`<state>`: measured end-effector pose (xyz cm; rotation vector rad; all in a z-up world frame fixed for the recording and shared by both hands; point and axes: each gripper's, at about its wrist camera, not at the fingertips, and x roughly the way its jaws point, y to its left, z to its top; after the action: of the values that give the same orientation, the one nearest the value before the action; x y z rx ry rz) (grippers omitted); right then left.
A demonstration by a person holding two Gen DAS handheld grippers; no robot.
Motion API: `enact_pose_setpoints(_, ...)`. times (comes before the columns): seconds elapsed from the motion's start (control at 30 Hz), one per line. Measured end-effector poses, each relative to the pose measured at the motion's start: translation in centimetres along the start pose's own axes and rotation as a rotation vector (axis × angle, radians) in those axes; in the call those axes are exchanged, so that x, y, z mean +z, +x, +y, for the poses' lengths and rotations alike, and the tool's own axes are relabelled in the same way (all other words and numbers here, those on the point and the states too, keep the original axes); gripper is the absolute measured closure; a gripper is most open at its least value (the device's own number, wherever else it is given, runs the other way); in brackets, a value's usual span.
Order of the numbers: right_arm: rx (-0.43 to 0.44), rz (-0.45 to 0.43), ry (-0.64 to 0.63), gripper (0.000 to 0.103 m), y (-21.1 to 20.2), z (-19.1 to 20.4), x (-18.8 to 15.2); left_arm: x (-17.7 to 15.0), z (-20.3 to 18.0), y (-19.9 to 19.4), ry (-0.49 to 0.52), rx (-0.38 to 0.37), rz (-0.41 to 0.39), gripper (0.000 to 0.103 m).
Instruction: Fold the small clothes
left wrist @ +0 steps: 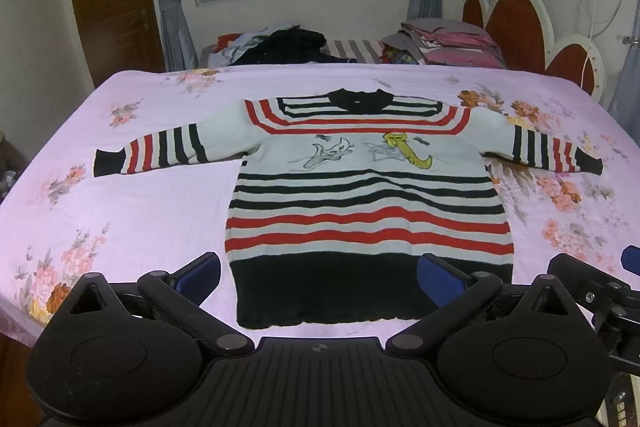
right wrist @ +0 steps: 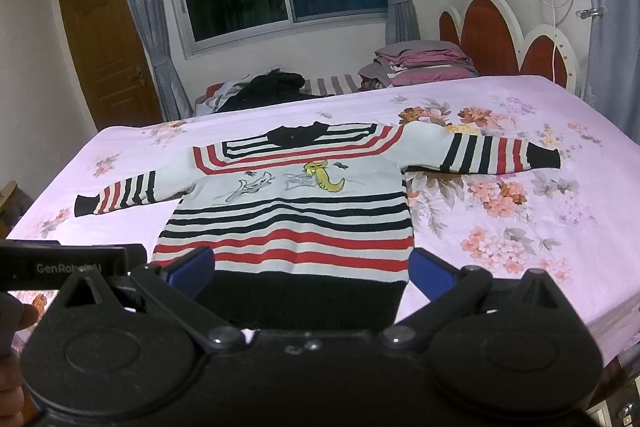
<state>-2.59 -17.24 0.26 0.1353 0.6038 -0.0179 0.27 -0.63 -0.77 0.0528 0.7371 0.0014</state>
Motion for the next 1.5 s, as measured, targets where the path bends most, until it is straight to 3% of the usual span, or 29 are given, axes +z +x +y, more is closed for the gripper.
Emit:
enact_pose_setpoints(0.33, 0.001, 0.001, 0.001, 0.000, 0.3, -0.1, 0.1, 0.0, -0.1, 0.2, 0.002, -0.002, 0.000, 0.000)
enact_pose_setpoints(0.77, -0.023, 0.016, 0.004, 0.000, 3.0, 0.6, 1.6, 2.3, 1.0, 3.3, 0.011, -0.012, 0.026, 0.000)
enact_pose_setpoints(1.07, -0.121, -0.002, 0.027, 0.000, 6.5, -0.1, 2.9, 5.3, 2.9, 8.3, 0.025, -0.043, 0.065, 0.000)
enact_pose_setpoints(1.3, -0.203, -0.020, 0.043, 0.000, 10.1, 0.0, 4.0, 8.0, 3.8, 12.8, 0.095, -0.069, 0.046, 0.000)
enact_pose_setpoints(1.5, -0.223, -0.018, 0.134, 0.000, 13.0, -0.5, 5.2, 10.7, 5.1, 16.8, 0.116, -0.114, 0.065, 0.000)
